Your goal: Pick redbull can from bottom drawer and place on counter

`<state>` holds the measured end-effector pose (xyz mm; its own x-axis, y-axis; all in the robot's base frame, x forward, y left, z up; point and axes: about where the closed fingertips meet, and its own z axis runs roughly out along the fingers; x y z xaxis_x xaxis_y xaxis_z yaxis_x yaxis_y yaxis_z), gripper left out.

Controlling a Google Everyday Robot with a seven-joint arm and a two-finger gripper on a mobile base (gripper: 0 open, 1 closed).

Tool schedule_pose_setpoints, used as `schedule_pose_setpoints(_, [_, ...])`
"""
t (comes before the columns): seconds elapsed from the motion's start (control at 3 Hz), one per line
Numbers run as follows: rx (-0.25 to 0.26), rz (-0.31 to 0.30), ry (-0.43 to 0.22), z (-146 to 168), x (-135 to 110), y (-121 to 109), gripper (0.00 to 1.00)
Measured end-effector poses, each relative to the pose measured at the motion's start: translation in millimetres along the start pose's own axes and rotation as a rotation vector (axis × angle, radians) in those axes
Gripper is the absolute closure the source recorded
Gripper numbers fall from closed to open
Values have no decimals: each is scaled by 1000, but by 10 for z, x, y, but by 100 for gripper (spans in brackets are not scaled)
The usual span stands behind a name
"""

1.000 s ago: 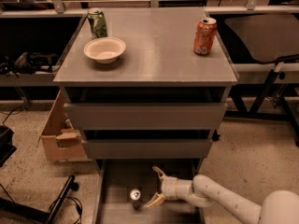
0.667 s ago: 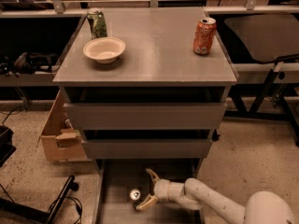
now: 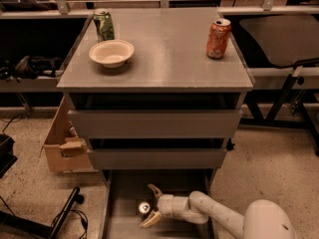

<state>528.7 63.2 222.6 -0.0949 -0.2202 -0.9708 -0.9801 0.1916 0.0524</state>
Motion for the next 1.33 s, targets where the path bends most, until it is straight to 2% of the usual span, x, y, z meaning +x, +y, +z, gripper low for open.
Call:
schedule_pose_setpoints(0.33, [-52,15,-3,146,98,61,18])
schedule_pose_setpoints(0.67, [-96,37,17,236,208,111,41])
schedule_pose_setpoints(1.0, [-131,116,9,267,344,129,65])
schedule_pose_setpoints(1.33, [-135,157,-49,166,25,57,88])
